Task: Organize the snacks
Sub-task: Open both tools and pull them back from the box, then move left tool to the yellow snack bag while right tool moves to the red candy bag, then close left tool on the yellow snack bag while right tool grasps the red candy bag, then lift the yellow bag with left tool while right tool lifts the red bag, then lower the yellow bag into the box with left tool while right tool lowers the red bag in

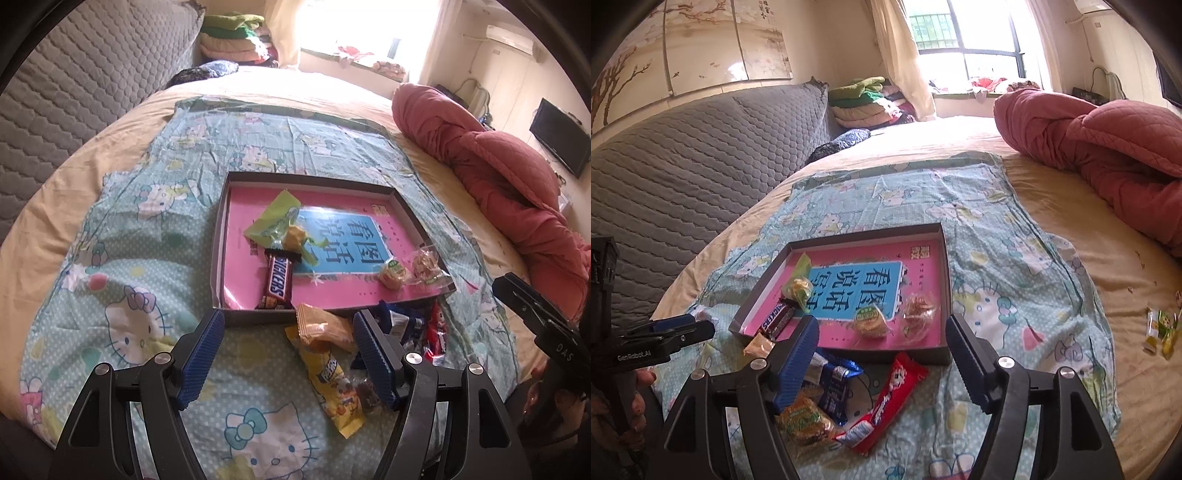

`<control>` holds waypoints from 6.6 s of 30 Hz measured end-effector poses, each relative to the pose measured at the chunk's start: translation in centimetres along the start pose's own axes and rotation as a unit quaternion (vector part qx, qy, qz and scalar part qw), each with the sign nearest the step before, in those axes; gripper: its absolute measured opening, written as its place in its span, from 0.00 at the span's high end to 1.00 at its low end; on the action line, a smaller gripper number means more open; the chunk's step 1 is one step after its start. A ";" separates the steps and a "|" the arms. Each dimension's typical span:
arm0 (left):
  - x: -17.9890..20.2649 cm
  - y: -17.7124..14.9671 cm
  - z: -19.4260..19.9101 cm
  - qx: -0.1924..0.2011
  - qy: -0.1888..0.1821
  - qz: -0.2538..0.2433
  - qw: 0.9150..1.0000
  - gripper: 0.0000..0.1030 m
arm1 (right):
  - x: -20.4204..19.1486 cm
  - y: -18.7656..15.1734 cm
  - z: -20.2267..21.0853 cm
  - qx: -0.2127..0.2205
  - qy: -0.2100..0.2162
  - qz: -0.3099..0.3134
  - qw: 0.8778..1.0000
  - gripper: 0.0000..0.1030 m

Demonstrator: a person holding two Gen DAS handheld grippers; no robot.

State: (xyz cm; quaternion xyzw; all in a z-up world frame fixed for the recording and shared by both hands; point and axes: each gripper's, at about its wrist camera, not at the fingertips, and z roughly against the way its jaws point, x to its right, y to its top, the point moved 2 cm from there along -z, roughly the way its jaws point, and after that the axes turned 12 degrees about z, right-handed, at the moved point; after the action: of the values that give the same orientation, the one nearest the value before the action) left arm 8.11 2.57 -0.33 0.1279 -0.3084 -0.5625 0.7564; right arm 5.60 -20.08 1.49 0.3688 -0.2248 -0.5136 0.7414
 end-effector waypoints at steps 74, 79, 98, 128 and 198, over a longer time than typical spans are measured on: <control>-0.2 -4.6 -9.1 -0.101 -0.010 0.036 0.994 0.73 | -1.9 -5.8 -8.6 -0.168 0.047 0.012 0.985 0.76; -0.3 -4.7 -9.0 -0.098 -0.008 0.027 0.995 0.75 | -2.0 -5.8 -8.5 -0.167 0.050 0.014 0.985 0.76; -0.7 -4.3 -5.9 -0.070 0.001 0.019 0.997 0.75 | -1.7 -5.2 -7.6 -0.152 0.063 0.010 0.986 0.76; -1.4 -2.3 -1.9 -0.006 0.003 0.031 0.999 0.75 | -1.8 -3.5 -5.0 -0.097 0.066 0.017 0.993 0.80; 2.0 3.0 -2.0 0.089 -0.025 -0.013 0.996 0.75 | 1.2 2.1 -4.3 0.013 0.073 -0.008 0.997 0.83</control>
State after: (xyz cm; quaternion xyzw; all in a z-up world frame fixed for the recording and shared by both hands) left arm 12.06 1.43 0.37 0.1846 -0.3745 -0.5454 0.7267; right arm 10.32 -19.43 0.35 0.4164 -0.1737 -0.4881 0.7471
